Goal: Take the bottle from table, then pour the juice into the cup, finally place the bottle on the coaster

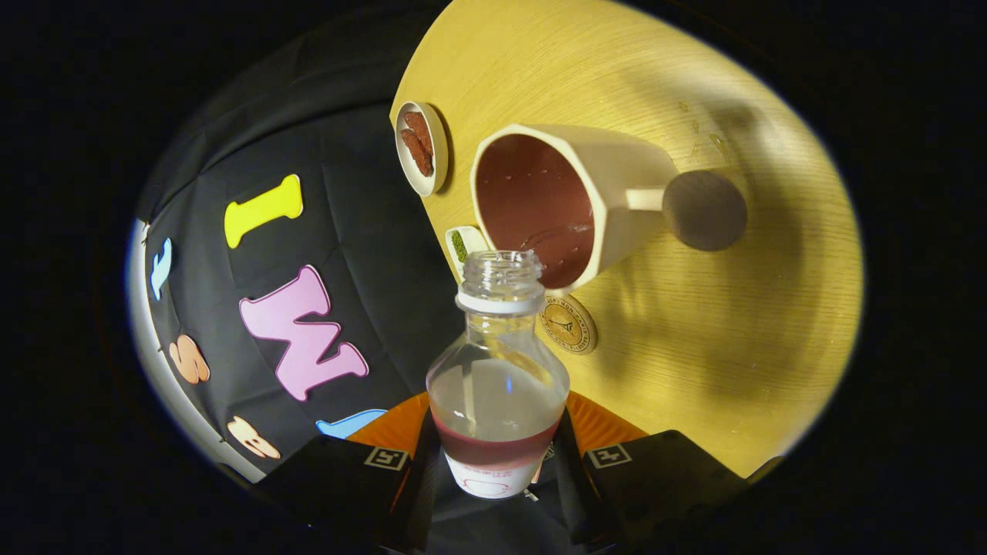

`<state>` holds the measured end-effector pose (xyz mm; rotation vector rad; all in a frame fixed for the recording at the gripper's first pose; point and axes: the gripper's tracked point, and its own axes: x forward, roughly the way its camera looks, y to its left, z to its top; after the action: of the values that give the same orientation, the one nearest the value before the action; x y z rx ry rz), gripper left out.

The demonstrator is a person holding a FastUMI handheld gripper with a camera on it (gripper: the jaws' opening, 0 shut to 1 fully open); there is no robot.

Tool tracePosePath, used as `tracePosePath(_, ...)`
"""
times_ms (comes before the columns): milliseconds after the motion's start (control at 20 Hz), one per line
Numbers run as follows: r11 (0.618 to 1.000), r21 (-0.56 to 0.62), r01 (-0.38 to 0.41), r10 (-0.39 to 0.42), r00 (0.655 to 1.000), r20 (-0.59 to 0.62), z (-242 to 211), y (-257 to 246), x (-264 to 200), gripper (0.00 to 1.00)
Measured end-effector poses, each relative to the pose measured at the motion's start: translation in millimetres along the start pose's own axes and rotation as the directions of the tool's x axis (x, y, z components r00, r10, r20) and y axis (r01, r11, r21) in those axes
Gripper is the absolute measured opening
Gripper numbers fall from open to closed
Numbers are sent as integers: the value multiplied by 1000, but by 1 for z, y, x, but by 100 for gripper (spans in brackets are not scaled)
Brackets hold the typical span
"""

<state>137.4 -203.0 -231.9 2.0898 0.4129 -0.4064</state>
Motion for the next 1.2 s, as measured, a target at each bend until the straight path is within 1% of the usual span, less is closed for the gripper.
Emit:
tracePosePath(650,993,111,32,-29,999,-27,3,6,-3,69)
tracePosePath(800,989,149,26,-22,999,-31,5,12,-4,69)
tracePosePath(1000,971,238,-2,5,1000,-13,14,25,-5,69)
tracePosePath(1100,963,270,7,0,1000,-25,11,26,-4,69)
tracePosePath(1200,950,312,-4,14,999,-31,12,32,-4,69)
